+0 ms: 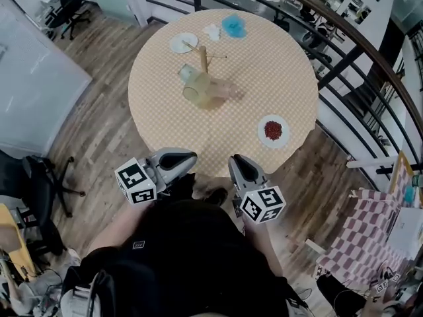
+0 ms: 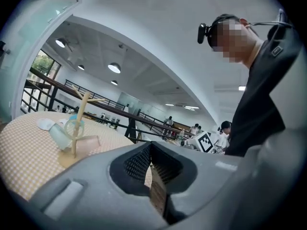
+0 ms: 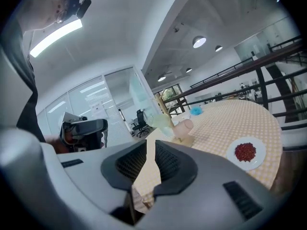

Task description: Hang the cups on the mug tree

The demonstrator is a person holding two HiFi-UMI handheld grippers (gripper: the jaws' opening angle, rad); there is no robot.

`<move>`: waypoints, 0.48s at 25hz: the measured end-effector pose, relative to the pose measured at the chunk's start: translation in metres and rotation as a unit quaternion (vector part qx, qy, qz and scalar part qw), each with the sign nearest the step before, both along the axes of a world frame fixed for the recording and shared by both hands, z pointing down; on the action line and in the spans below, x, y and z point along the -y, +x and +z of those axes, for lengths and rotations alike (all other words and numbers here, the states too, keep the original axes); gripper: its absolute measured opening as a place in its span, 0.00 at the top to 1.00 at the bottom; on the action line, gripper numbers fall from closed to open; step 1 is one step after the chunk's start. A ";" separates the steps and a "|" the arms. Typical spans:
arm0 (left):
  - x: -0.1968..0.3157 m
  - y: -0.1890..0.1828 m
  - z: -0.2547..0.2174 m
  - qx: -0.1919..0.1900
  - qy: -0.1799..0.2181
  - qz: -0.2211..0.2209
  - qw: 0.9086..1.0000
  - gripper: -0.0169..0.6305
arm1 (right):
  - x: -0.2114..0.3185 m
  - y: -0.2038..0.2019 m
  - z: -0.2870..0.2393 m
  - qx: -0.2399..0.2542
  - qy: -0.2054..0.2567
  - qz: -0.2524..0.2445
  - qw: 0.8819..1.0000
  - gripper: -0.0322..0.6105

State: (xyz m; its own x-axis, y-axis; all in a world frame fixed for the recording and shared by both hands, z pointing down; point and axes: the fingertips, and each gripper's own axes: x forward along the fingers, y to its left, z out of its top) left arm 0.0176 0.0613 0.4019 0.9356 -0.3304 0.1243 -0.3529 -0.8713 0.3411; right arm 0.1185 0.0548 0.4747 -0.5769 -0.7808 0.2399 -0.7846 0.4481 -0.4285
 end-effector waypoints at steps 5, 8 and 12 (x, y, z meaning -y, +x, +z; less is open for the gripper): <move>-0.007 0.003 -0.012 -0.018 0.006 0.031 0.999 0.96 | -0.020 -0.019 0.004 0.005 -0.014 -0.005 1.000 0.85; -0.003 -0.005 -0.020 -0.032 0.012 0.044 0.998 0.96 | -0.022 -0.032 0.002 -0.001 -0.018 0.002 1.000 0.85; 0.005 -0.041 -0.028 -0.048 0.020 0.066 0.996 0.96 | -0.012 -0.064 -0.008 -0.005 -0.015 0.022 1.000 0.86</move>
